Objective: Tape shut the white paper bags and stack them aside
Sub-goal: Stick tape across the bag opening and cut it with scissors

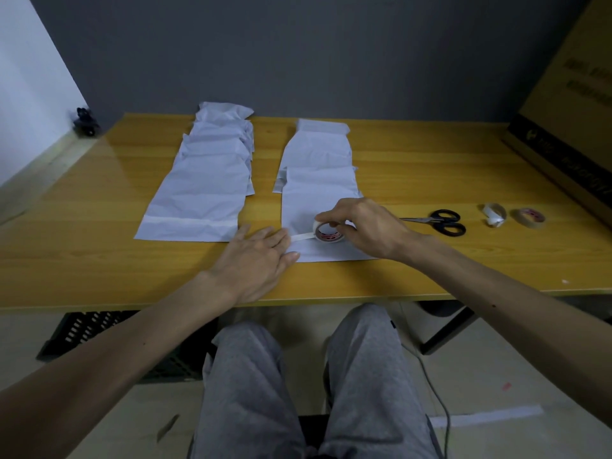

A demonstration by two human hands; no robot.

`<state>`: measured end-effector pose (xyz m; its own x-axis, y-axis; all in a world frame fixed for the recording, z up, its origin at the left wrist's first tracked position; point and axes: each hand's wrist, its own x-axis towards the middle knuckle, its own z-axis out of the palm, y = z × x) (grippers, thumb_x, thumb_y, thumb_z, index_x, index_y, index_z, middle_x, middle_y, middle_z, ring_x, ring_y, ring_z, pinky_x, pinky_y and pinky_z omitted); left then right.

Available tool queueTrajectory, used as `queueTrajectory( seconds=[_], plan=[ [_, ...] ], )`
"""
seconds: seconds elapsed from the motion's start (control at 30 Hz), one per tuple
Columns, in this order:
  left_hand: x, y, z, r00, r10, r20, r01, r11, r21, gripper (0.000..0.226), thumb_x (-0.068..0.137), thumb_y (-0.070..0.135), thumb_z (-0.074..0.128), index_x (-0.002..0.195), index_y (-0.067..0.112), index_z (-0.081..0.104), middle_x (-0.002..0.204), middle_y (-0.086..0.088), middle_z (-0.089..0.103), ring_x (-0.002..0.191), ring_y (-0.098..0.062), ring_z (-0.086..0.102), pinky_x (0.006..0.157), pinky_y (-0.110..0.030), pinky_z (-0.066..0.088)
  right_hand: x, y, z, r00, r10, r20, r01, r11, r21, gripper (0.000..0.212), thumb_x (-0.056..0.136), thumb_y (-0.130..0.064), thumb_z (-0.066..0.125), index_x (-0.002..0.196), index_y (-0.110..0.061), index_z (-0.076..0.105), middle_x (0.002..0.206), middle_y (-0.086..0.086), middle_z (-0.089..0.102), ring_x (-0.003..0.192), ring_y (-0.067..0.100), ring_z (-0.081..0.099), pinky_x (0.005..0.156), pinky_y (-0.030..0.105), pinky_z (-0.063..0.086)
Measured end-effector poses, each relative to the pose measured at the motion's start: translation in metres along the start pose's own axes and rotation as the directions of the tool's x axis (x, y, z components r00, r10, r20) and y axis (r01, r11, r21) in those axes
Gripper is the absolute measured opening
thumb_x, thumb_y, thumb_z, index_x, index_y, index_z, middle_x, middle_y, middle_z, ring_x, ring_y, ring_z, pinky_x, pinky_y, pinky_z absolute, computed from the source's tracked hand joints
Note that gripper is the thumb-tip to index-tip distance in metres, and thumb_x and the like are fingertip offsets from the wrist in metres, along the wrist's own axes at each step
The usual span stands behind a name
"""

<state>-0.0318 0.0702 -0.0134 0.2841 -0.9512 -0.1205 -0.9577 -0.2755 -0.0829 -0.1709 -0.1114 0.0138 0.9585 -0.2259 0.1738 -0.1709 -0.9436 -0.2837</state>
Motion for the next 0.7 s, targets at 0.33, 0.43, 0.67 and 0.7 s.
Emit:
queueTrajectory(
  seconds=[0.33,0.43,0.67,0.7],
  plan=[
    [0.007,0.012,0.011,0.988,-0.097,-0.124,0.099,0.995,0.014,0.052,0.104,0.040,0.017,0.148,0.017,0.033,0.156,0.005,0.029,0.144,-0.015,0.025,0.118,-0.042,0.015,-0.005,0.000,0.001,0.999,0.031,-0.022,-0.029,0.997,0.072,0.026,0.093,-0.004,0.053,0.115,-0.017,0.049,0.098,0.004,0.063,0.087,0.026,0.059,0.070,0.047,0.051],
    [0.008,0.012,0.011,0.984,-0.109,-0.141,0.108,0.994,-0.010,0.051,0.103,0.041,0.022,0.147,0.017,0.037,0.155,0.006,0.032,0.144,-0.015,0.024,0.118,-0.042,0.014,-0.004,0.002,0.001,0.998,0.004,-0.064,0.001,0.997,0.074,0.018,0.090,-0.001,0.058,0.104,-0.012,0.059,0.098,0.004,0.065,0.085,0.019,0.057,0.073,0.041,0.050],
    [0.006,0.013,0.012,0.975,-0.121,-0.189,0.108,0.991,-0.076,0.049,0.102,0.039,0.029,0.144,0.018,0.042,0.154,0.006,0.034,0.143,-0.013,0.025,0.116,-0.040,0.014,-0.004,-0.001,0.000,0.995,-0.044,-0.090,0.050,0.997,0.066,0.024,0.089,-0.002,0.063,0.110,-0.009,0.070,0.104,0.005,0.067,0.091,0.018,0.060,0.077,0.025,0.045],
    [0.006,0.013,0.011,0.973,-0.119,-0.198,0.104,0.991,-0.085,0.048,0.102,0.039,0.030,0.143,0.018,0.043,0.153,0.006,0.035,0.143,-0.012,0.026,0.116,-0.039,0.015,-0.003,-0.001,-0.001,0.995,-0.050,-0.089,0.056,0.996,0.067,0.025,0.088,-0.001,0.062,0.111,-0.009,0.070,0.106,0.006,0.067,0.093,0.019,0.061,0.079,0.025,0.046]
  ],
)
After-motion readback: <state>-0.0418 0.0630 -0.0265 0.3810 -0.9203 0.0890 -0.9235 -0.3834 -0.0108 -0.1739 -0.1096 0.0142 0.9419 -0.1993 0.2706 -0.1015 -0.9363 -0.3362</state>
